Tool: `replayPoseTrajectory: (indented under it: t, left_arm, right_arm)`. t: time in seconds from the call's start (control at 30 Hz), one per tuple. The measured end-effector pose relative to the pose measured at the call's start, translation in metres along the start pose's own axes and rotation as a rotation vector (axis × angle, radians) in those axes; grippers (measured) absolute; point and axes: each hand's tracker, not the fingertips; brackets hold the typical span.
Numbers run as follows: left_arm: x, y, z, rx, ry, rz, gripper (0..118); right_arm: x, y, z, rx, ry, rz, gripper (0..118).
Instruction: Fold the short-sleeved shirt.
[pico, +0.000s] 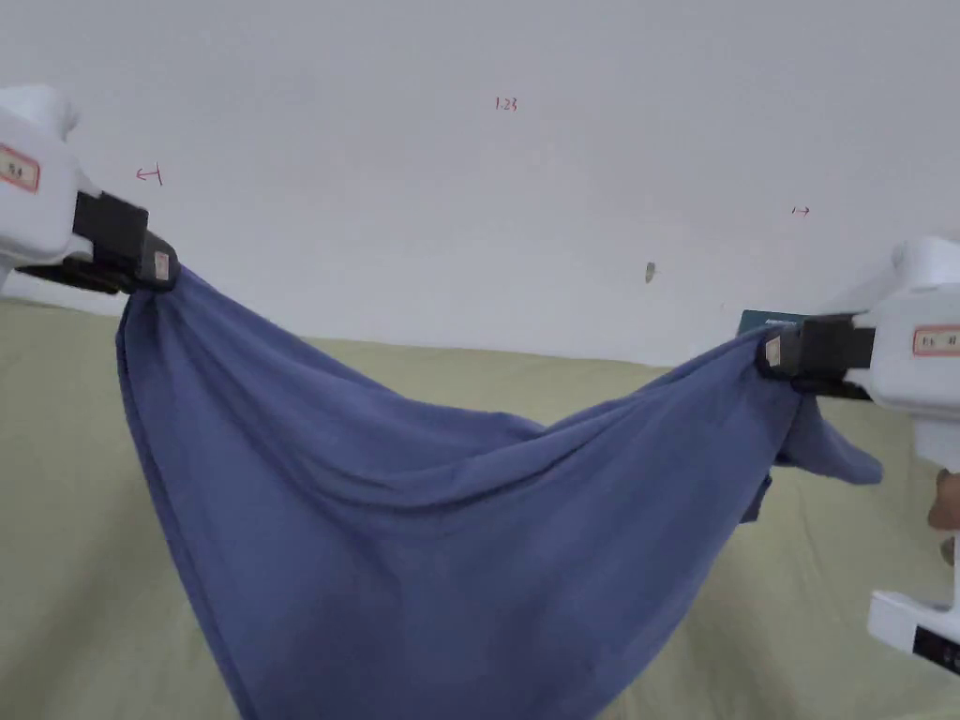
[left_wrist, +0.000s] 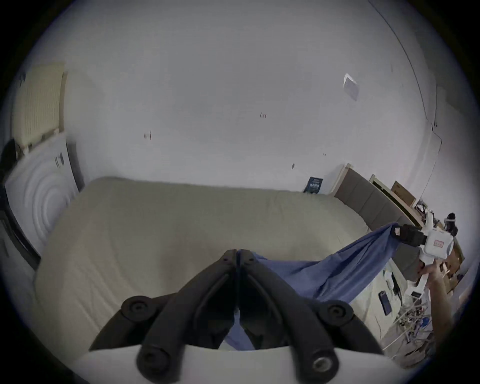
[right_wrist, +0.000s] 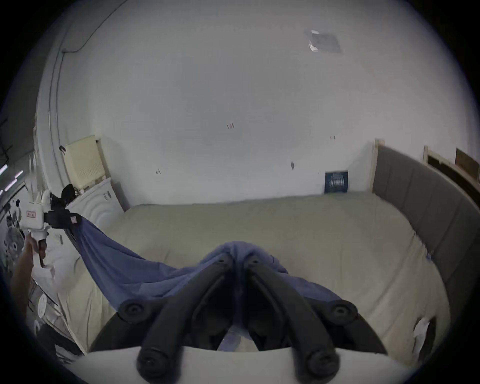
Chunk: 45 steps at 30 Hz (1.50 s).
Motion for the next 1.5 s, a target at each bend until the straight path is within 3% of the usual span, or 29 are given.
replayPoseTrajectory:
  t: [0.27,0.67,1.07,1.5]
  left_arm:
    - [0.012,0.072,0.029,0.109,0.046,-0.033,0]
    - [0.02,0.117,0.036,0.228,0.115,-0.004,0]
    - [0.009,0.11,0.025,0.215,0.116,0.011,0]
    - [-0.027,0.036,-0.001,0.128,0.079,0.088,0]
  right_arm:
    - [-0.011,0.098,0.01,0.126,-0.042,0.072,7]
    - [-0.001,0.183,0.013,0.263,-0.128,0.034,7]
    - [0.019,0.165,0.001,0.249,-0.139,0.011,7]
    - [0.033,0.102,-0.017,0.153,-0.101,-0.011,7]
